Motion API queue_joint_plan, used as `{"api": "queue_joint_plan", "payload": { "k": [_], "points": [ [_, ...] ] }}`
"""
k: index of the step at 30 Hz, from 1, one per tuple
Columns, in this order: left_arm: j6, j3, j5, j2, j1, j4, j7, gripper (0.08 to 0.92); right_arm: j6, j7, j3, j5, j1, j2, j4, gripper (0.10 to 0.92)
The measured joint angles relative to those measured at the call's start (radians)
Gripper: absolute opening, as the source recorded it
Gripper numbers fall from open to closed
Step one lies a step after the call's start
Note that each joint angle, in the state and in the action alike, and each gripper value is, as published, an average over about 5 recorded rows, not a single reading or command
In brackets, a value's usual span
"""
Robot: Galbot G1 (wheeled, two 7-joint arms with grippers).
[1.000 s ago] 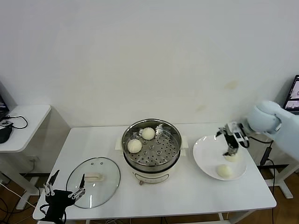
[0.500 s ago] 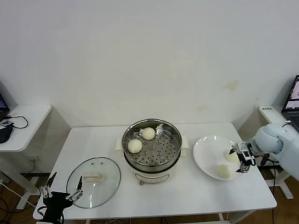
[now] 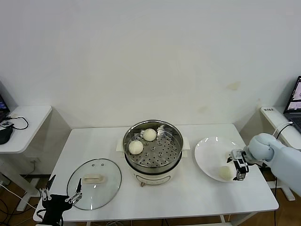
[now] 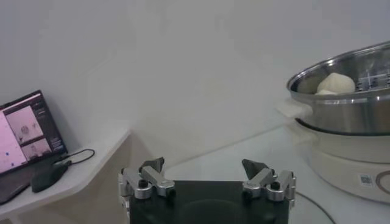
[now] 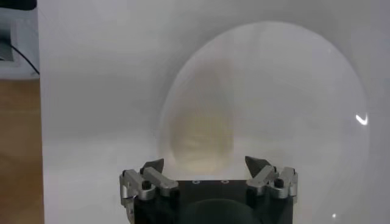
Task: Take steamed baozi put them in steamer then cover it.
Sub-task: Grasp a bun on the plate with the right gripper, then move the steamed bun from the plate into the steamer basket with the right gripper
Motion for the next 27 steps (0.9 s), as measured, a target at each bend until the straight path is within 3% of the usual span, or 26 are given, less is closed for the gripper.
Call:
{"api": "queue_joint_plan", "payload": {
  "k": [5, 18, 27],
  "points": [
    [0.000, -0.003, 0.000, 0.000, 0.001, -0.002, 0.000, 0.823, -0.006, 0.004, 0.006, 0.003, -0.012, 0.022, -0.015, 0.800],
    [0.000, -0.005, -0.001, -0.002, 0.001, -0.003, -0.001, 0.823, -0.023, -0.008, 0.009, 0.006, -0.007, 0.027, -0.023, 0.617],
    [0.000, -0.008, -0.004, 0.002, 0.000, -0.006, -0.002, 0.823, -0.027, -0.031, 0.006, 0.025, 0.043, 0.004, -0.012, 0.611]
  ]
}}
